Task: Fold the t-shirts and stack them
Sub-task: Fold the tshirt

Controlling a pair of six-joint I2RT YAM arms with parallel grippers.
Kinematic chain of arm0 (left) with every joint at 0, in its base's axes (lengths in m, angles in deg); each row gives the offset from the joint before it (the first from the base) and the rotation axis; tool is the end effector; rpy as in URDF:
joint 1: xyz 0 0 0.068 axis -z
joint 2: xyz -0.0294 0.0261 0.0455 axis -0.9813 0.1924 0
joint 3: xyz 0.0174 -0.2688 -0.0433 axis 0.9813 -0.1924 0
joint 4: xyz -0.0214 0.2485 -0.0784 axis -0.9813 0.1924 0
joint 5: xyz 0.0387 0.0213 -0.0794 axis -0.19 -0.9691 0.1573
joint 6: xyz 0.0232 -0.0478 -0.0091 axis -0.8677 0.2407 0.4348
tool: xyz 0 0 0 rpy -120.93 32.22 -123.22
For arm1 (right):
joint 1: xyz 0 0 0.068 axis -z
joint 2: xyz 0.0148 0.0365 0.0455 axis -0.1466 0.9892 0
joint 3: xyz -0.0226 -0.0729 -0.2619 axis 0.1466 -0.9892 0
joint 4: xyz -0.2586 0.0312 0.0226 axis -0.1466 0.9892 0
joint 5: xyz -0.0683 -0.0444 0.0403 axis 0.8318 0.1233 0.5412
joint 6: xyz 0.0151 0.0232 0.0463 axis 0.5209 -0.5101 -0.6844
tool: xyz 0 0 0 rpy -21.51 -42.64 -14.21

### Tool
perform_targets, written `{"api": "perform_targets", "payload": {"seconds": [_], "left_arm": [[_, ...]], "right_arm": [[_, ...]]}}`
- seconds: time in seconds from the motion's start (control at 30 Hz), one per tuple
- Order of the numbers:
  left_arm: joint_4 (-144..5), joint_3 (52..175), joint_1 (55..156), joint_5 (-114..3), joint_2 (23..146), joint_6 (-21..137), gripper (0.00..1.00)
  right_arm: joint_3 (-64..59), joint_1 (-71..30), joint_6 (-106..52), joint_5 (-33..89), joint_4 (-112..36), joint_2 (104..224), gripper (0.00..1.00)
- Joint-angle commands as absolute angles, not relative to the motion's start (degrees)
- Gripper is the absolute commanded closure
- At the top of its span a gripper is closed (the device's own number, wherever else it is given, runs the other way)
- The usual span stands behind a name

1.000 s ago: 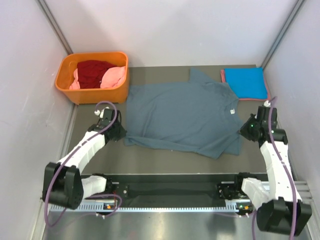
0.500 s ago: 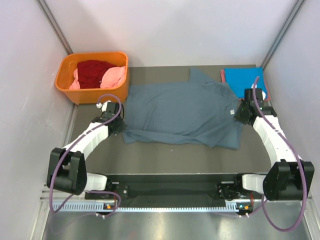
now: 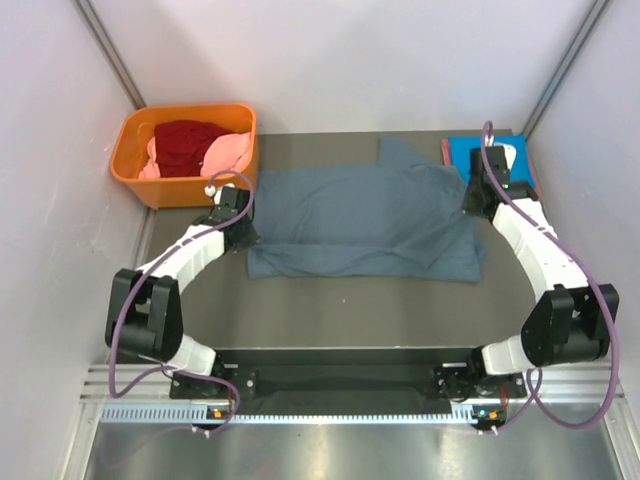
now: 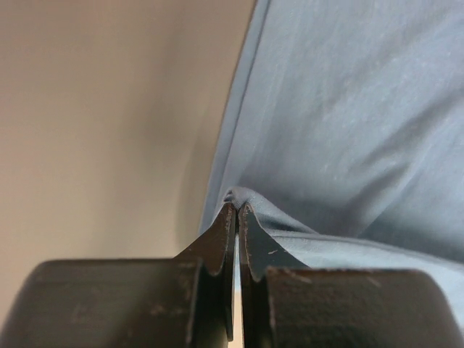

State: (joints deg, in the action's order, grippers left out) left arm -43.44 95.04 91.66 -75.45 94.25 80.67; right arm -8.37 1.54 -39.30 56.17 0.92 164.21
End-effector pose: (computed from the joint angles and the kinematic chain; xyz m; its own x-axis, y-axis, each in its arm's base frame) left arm 0.2938 -0.0592 0.2124 -0.7169 -0.4039 -0.5683 -0.3638 0.9120 -0.1892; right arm 0.2998 0.0236 0.3014 -0.6915 0.2224 -0.6873 0.3529 0.9342 -0.0528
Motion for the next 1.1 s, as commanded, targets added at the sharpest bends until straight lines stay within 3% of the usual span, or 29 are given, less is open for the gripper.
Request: {"api": "perform_targets", "payload": {"seconds": [0.0, 0.33, 0.97, 1.07], "left_arm": [[-44.08, 98.95, 91.74, -75.82, 96.62, 77.39, 1.0], [-43.19, 104.67, 91.74, -77.68, 103.48, 74.75, 1.0], [-37.83, 114.43, 91.91, -80.05, 112.62, 72.73, 1.0], [-35.2, 116.97, 92.44, -80.22, 114.38, 71.77, 0.85]], "right_arm": [[-2.54, 1.31, -34.86, 60.22, -0.72, 165.6, 1.0], [-6.49, 2.98, -33.46, 56.61, -7.4, 168.06, 1.0], [1.32, 3.95, -30.73, 54.68, -5.65, 175.52, 1.0], [4.57, 4.03, -29.68, 50.74, -4.68, 178.77, 0.97]]}}
